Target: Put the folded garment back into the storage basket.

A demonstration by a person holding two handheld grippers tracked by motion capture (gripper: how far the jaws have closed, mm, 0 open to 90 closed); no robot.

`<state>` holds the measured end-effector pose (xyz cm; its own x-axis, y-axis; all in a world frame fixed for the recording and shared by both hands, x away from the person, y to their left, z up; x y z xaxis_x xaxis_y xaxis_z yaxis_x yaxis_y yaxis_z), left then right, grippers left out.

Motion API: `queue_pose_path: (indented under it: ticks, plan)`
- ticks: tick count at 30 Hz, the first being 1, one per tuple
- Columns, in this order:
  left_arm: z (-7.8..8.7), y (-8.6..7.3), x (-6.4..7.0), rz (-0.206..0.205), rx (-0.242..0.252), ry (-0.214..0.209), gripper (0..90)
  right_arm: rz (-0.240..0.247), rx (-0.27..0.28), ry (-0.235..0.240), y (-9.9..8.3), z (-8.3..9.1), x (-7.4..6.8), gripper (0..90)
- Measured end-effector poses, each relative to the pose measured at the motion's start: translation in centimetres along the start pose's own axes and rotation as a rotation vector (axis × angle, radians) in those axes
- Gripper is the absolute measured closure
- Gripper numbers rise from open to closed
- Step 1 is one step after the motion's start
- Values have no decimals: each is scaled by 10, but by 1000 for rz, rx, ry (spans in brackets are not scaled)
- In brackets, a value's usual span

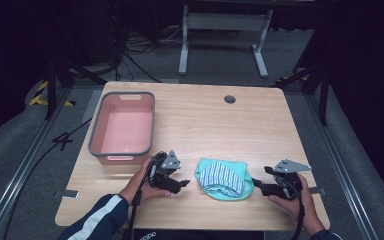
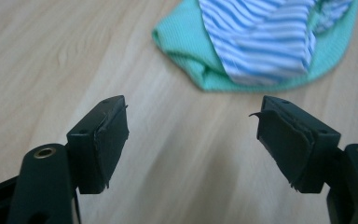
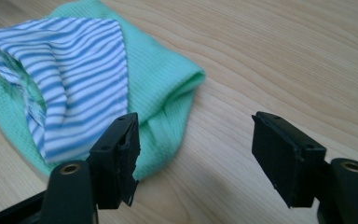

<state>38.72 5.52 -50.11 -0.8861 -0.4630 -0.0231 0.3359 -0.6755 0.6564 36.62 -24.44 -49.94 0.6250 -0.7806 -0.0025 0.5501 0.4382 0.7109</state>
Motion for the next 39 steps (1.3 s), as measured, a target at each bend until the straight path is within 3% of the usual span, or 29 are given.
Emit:
queue_pose_path:
  ticks: [1, 4, 5, 7, 13, 16, 19, 22, 24, 27, 28, 30, 31, 35, 37, 39]
  plan:
    - [-5, 9, -2, -3, 9, 7, 264, 11, -6, 6, 6, -7, -5, 349]
    - [-11, 15, -7, 5, 12, 26, 277, 20, -15, 3, 14, -16, -10, 368]
    - [-20, 20, -13, 42, 18, 16, 279, 24, -13, 9, 17, -19, -12, 373]
    - [-26, 21, -15, 56, 25, 16, 281, 27, -16, 6, 19, -21, -12, 379]
    - [-54, 19, -12, 51, -37, -24, 264, 19, -72, -16, 14, -35, -12, 414]
    - [-57, 20, -8, 37, -44, -28, 216, -5, -113, -17, 6, -41, -12, 417]
    - [-57, 19, -8, 44, -40, -24, 215, -7, -106, -10, 5, -41, -12, 425]
    - [-56, 20, -6, 45, -52, -13, 218, -15, -99, 18, 5, -41, -15, 537]
    - [-53, 21, -2, 14, -78, -43, 316, 17, -95, 53, 5, -40, -20, 647]
    - [-52, 22, 1, -2, -70, -60, 509, 21, -95, 66, 5, -40, -22, 712]
    - [-51, 22, 2, -3, -67, -65, 509, 21, -95, 66, 5, -40, -22, 712]
    - [-52, 24, 6, -5, -66, -83, 619, 13, -96, 72, 5, -39, -23, 746]
    - [-52, 24, 8, -9, -65, -97, 713, 12, -98, 81, 5, -39, -23, 776]
    - [-51, 24, 9, -2, -69, -103, 797, 8, -96, 84, 5, -39, -24, 808]
    - [-49, 25, 11, -38, -103, -83, 820, 8, -97, 81, 6, -39, -25, 823]
    - [-48, 26, 14, -45, -119, -75, 833, 23, -103, 82, 7, -37, -27, 829]
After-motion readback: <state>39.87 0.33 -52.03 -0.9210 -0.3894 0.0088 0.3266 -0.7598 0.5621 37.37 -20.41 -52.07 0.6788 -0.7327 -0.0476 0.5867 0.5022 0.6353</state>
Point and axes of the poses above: each handheld gripper's, and its own axes: z roughly backward along the jaws, y roughly out of its top, x roughly to its right, the point moved 7 cm from there along -z, roughly forward along the jaws, and after that the axes turned 3 degrees about -x, right-handed, at the moved point
